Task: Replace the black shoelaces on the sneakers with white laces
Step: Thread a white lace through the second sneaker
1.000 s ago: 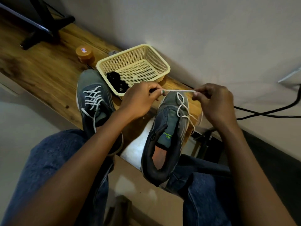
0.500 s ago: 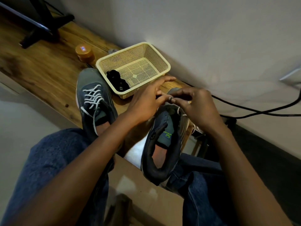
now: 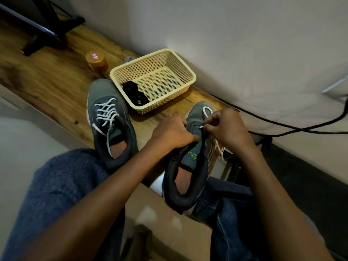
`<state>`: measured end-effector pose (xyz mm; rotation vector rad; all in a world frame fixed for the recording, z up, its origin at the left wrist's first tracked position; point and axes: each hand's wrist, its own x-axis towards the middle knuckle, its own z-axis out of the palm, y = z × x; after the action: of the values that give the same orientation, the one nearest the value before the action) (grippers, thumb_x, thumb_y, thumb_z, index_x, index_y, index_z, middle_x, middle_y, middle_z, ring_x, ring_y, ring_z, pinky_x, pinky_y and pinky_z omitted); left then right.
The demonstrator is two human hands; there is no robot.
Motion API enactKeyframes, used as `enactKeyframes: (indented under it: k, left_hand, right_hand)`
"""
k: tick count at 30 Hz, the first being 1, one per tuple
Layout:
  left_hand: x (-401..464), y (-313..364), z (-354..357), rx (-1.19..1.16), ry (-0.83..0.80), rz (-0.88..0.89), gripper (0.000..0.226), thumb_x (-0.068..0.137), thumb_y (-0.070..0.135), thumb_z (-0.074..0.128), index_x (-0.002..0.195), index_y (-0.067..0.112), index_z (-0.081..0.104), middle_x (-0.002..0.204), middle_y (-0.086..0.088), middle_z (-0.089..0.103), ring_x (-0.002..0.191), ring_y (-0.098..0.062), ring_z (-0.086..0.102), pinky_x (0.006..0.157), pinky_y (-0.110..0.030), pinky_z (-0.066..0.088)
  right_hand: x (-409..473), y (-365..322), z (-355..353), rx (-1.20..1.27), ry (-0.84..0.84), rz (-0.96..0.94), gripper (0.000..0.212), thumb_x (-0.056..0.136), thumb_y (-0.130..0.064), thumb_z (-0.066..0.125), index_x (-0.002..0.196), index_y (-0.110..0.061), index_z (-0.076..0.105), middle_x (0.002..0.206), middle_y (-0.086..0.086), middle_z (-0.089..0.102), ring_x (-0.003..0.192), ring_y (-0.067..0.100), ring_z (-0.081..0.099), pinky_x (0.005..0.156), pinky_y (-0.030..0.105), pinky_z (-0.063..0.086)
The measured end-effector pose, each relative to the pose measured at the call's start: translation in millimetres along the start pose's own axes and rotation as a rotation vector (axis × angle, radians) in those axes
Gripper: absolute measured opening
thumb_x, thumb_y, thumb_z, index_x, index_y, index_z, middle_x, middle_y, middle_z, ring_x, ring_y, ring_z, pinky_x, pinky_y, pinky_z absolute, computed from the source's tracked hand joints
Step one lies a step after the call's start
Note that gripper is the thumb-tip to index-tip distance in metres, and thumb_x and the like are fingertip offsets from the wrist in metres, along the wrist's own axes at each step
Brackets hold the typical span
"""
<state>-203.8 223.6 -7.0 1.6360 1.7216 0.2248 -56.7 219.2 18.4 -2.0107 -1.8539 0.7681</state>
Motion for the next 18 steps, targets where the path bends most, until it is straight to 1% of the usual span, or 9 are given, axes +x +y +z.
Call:
enactKeyframes:
  k: [2, 3, 4, 6, 9, 11, 14, 16, 18]
  left_hand:
    - [1, -1, 0, -0.041, 0.033, 0.004, 0.044, 0.066, 0.042, 0.078, 0.097, 0.026, 0.051, 0.098, 0.006, 0.056, 0.097, -0.017, 0.057, 0.076, -0.025, 0.040]
    - [0, 0, 0, -0.057, 0.050, 0.006, 0.040, 0.067, 0.040, 0.078, 0.096, 0.026, 0.054, 0.096, 0.006, 0.057, 0.096, -0.017, 0.059, 0.076, -0.025, 0.042]
    - [0, 0, -1, -0.072, 0.066, 0.009, 0.038, 0.067, 0.039, 0.079, 0.095, 0.026, 0.057, 0.095, 0.006, 0.059, 0.094, -0.016, 0.060, 0.077, -0.025, 0.044]
    - [-1, 1, -2, -0.090, 0.092, 0.016, 0.035, 0.067, 0.038, 0.080, 0.094, 0.024, 0.062, 0.094, 0.005, 0.063, 0.092, -0.016, 0.061, 0.080, -0.026, 0.048]
    - [-3, 1, -3, -0.095, 0.123, 0.025, 0.036, 0.069, 0.038, 0.080, 0.098, 0.022, 0.066, 0.097, 0.004, 0.067, 0.093, -0.015, 0.063, 0.082, -0.027, 0.050]
    - [-3, 0, -3, -0.101, 0.135, 0.030, 0.038, 0.070, 0.040, 0.079, 0.100, 0.021, 0.067, 0.097, 0.004, 0.067, 0.093, -0.015, 0.063, 0.082, -0.027, 0.050]
    - [-5, 1, -2, -0.108, 0.149, 0.043, 0.041, 0.069, 0.045, 0.079, 0.100, 0.020, 0.068, 0.094, 0.005, 0.066, 0.091, -0.014, 0.063, 0.078, -0.027, 0.050]
    - [-5, 0, -1, -0.116, 0.157, 0.047, 0.041, 0.069, 0.046, 0.079, 0.098, 0.020, 0.068, 0.093, 0.005, 0.067, 0.091, -0.014, 0.063, 0.078, -0.028, 0.050]
    - [-5, 0, -1, -0.121, 0.157, 0.050, 0.039, 0.069, 0.046, 0.079, 0.097, 0.021, 0.067, 0.093, 0.004, 0.067, 0.092, -0.015, 0.063, 0.079, -0.028, 0.050]
  right_hand:
    - [0, -2, 5, -0.054, -0.014, -0.004, 0.005, 0.082, -0.010, 0.073, 0.081, -0.014, 0.075, 0.080, 0.003, 0.069, 0.081, 0.018, 0.066, 0.071, 0.031, 0.051]
    - [0, -2, 8, -0.104, -0.018, -0.013, 0.003, 0.082, -0.011, 0.073, 0.081, -0.014, 0.075, 0.082, 0.005, 0.068, 0.082, 0.020, 0.066, 0.070, 0.030, 0.050]
    - [1, -2, 10, -0.156, -0.013, -0.020, 0.003, 0.082, -0.011, 0.073, 0.083, -0.012, 0.075, 0.087, 0.007, 0.069, 0.085, 0.023, 0.065, 0.071, 0.031, 0.050]
    - [3, -3, 15, -0.244, 0.019, -0.026, 0.009, 0.083, -0.011, 0.071, 0.092, -0.009, 0.074, 0.096, 0.012, 0.068, 0.090, 0.027, 0.063, 0.073, 0.034, 0.051]
    - [2, -7, 21, -0.350, 0.052, -0.049, 0.016, 0.087, -0.007, 0.064, 0.101, -0.006, 0.071, 0.100, 0.016, 0.064, 0.092, 0.030, 0.060, 0.070, 0.035, 0.050]
    - [0, -9, 20, -0.310, 0.051, -0.047, 0.014, 0.086, -0.009, 0.066, 0.099, -0.007, 0.072, 0.098, 0.013, 0.067, 0.093, 0.028, 0.062, 0.072, 0.034, 0.050]
    - [-3, -11, 17, -0.175, 0.070, -0.006, 0.006, 0.084, -0.012, 0.069, 0.088, -0.010, 0.074, 0.090, 0.009, 0.069, 0.088, 0.025, 0.063, 0.070, 0.032, 0.047]
    - [-3, -11, 21, -0.173, 0.076, 0.018, 0.007, 0.085, -0.012, 0.068, 0.087, -0.008, 0.073, 0.089, 0.011, 0.069, 0.088, 0.027, 0.063, 0.071, 0.034, 0.048]
    - [-1, -9, 27, -0.189, 0.080, 0.046, 0.010, 0.086, -0.015, 0.067, 0.091, -0.008, 0.071, 0.093, 0.013, 0.069, 0.090, 0.030, 0.063, 0.074, 0.038, 0.051]
